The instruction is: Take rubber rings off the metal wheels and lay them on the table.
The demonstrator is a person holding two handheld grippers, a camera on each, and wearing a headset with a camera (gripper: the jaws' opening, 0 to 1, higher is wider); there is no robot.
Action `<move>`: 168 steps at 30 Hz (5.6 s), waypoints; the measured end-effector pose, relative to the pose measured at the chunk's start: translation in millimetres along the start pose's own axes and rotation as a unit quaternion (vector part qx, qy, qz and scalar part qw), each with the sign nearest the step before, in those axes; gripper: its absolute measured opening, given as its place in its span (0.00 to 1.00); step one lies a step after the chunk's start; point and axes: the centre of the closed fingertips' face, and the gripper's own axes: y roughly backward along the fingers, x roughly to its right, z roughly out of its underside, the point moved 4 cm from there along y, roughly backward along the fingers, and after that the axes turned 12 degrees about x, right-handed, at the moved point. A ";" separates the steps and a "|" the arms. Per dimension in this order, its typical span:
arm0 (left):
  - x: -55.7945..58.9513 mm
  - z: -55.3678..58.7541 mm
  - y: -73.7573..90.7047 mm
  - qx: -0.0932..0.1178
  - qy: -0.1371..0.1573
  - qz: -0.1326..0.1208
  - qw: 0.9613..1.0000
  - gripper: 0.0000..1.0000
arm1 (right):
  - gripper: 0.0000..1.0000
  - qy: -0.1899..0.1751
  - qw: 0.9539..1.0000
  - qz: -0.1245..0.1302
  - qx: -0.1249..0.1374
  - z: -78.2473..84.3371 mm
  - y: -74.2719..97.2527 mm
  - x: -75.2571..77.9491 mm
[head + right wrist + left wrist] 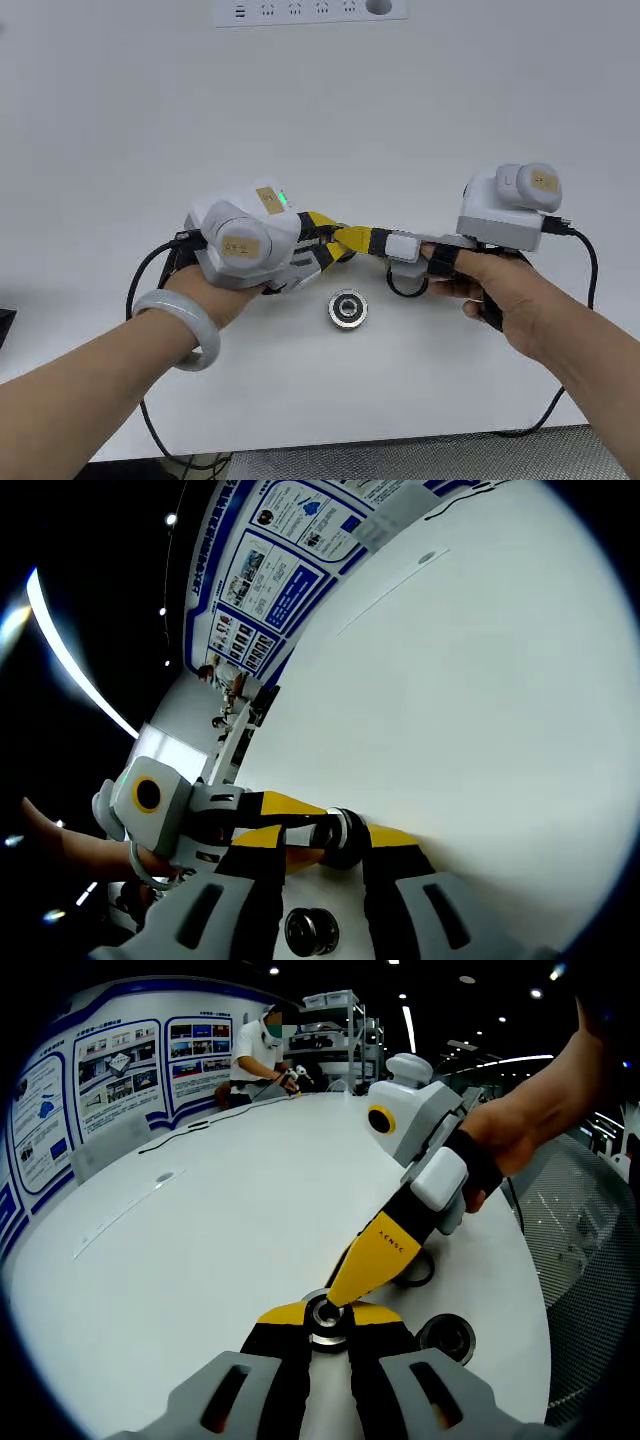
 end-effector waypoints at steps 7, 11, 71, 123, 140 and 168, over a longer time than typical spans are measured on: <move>-0.1 -0.1 -0.3 0.000 0.000 0.001 1.000 0.13 | 0.35 0.007 1.000 -0.003 -0.008 1.1 -1.8 -2.3; 0.0 0.0 -0.4 0.001 -0.001 0.001 1.000 0.13 | 0.34 0.004 1.000 -0.006 -0.013 1.5 1.3 -3.6; -0.2 -0.1 -0.9 0.005 0.002 0.000 1.000 0.13 | 0.02 0.033 0.999 0.022 -0.020 -1.3 11.6 7.3; -0.1 -0.6 -0.3 0.003 -0.001 0.001 1.000 0.13 | 0.01 0.056 0.998 0.012 -0.019 -1.2 9.4 -5.8; 0.0 -0.6 -0.3 0.001 -0.006 0.005 1.000 0.13 | 0.02 0.021 1.000 0.002 -0.006 1.2 12.3 -11.1; -1.4 -0.6 12.8 0.007 -0.021 0.004 1.000 0.33 | 0.02 0.029 1.000 0.011 0.001 -1.2 11.1 -12.5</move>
